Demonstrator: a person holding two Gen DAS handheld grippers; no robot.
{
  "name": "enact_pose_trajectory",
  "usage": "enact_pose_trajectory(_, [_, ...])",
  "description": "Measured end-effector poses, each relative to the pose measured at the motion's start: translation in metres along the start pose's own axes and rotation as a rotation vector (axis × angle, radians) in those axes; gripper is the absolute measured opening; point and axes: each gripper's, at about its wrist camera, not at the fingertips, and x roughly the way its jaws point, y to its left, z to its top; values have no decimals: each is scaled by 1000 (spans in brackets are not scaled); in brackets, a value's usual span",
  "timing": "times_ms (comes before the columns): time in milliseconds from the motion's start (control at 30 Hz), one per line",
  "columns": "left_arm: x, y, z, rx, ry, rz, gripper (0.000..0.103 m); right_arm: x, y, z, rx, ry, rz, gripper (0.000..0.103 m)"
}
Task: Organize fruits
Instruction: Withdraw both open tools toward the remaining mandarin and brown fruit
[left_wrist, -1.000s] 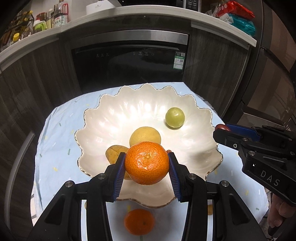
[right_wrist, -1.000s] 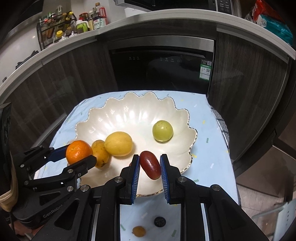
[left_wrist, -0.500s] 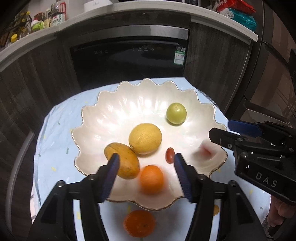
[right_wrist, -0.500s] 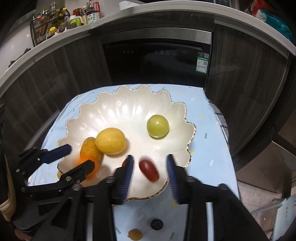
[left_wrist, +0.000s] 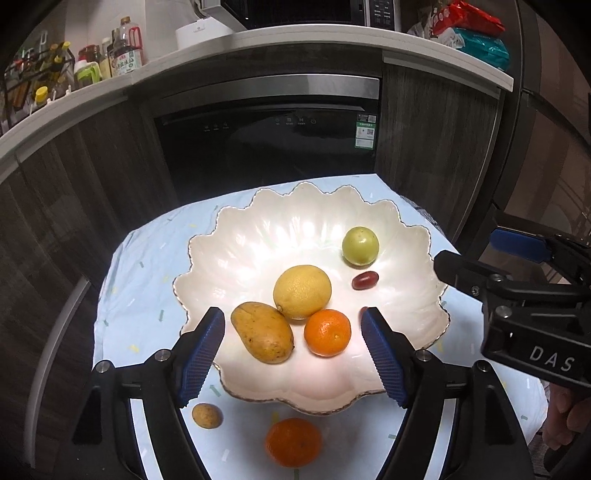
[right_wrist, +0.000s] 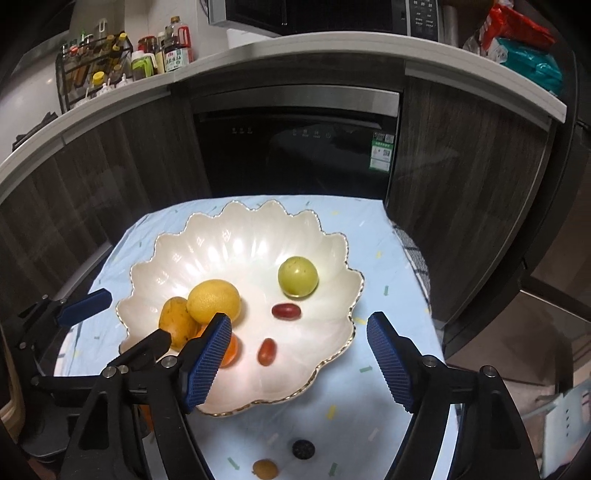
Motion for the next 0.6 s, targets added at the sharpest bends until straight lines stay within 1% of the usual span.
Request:
enact_pose_trajectory(167, [-12,3,0,-14,-17,31,79,-10,1,1,1,-14,-9,77])
enact_pose_trajectory(233, [-16,5,-1,-23,-23,41,81,-15,2,1,3,-20,-10,77])
enact_pose_trajectory(600, [-39,12,-6,-46,-55,72,86,-40,6,-2,6,-59,-33,77])
